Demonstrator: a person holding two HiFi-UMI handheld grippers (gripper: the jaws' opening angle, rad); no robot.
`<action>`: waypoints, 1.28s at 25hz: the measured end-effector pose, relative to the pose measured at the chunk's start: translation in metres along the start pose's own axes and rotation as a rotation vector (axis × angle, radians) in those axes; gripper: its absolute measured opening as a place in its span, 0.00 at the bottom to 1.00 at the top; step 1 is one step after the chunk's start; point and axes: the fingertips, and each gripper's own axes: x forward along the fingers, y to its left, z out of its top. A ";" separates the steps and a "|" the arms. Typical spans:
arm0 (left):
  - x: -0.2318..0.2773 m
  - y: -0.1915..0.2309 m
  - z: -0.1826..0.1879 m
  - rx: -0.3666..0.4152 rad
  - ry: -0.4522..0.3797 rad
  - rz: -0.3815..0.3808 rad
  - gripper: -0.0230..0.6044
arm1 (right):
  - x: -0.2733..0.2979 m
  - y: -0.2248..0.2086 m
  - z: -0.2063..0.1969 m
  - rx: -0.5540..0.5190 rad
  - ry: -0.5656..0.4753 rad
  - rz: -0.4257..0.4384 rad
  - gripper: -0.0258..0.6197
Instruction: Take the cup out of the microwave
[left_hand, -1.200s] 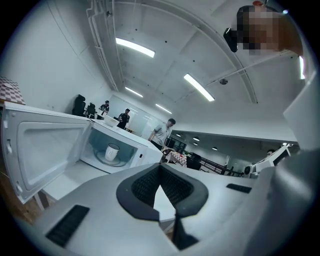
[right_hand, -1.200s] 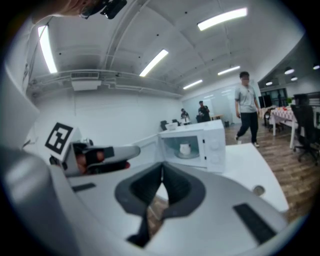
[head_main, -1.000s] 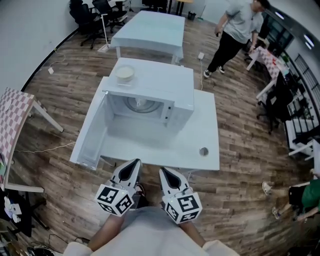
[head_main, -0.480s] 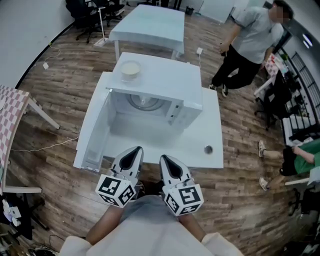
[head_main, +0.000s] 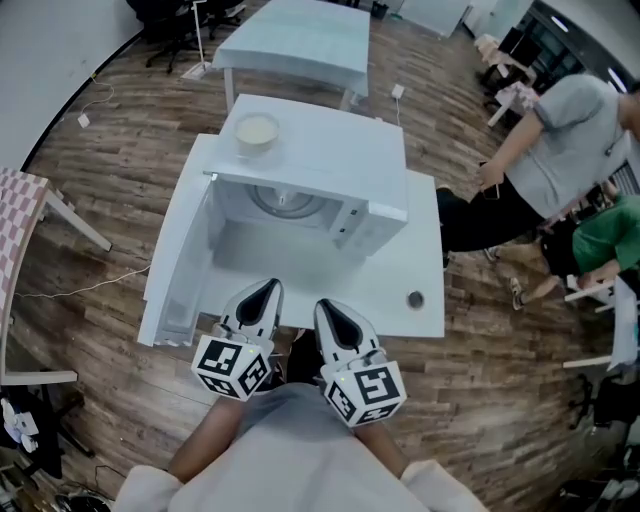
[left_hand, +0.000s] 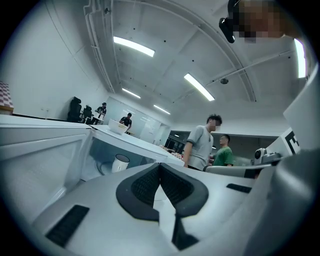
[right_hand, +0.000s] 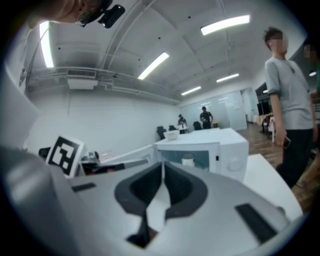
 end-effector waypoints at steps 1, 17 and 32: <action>0.005 0.002 -0.001 0.004 0.002 0.002 0.06 | 0.002 -0.003 0.002 -0.001 0.000 0.000 0.08; 0.075 0.028 -0.009 0.086 -0.005 0.049 0.06 | 0.042 -0.033 0.017 -0.040 0.030 0.082 0.08; 0.131 0.077 -0.029 0.113 0.030 0.121 0.07 | 0.058 -0.056 0.000 -0.034 0.114 0.104 0.08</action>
